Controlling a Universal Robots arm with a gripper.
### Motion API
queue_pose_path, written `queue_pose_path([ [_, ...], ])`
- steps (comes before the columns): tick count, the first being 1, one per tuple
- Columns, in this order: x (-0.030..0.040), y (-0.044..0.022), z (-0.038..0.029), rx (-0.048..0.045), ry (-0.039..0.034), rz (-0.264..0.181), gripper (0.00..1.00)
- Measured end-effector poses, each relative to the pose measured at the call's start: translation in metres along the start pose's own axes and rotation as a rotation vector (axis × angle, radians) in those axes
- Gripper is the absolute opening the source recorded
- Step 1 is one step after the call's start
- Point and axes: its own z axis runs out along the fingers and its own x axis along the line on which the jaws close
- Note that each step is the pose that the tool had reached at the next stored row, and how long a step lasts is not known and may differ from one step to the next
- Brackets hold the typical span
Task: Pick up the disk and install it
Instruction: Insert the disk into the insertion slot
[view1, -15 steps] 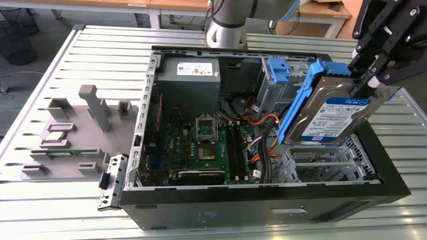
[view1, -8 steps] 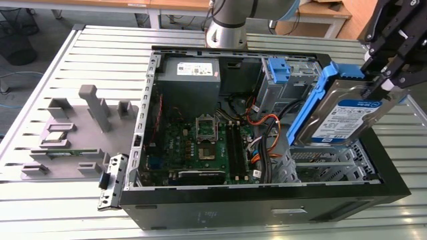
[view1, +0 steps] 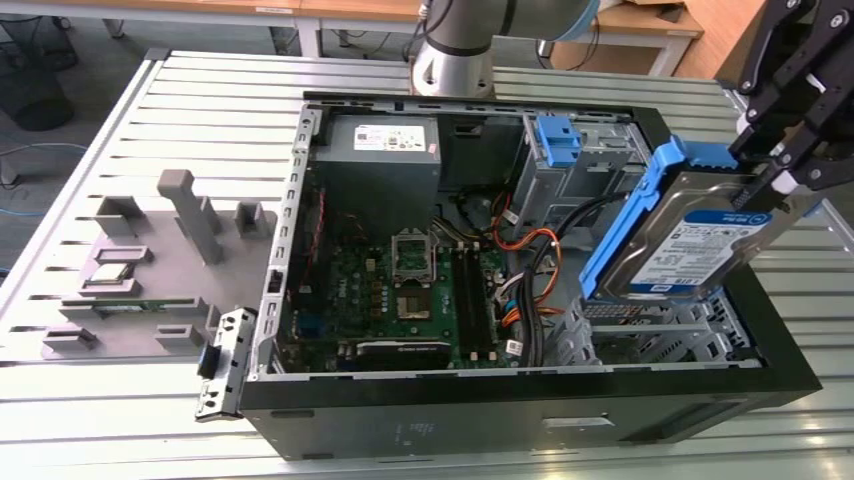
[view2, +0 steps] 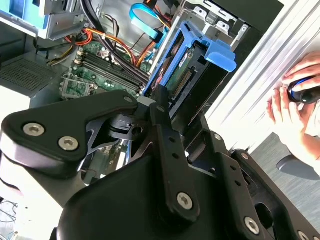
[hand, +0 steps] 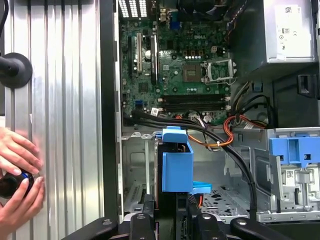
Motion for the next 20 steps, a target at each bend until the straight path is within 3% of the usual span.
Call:
queue_pose_path([
  [20,0.0016,-0.0061,0.0099,-0.0012,0.0015,-0.039,0.35],
])
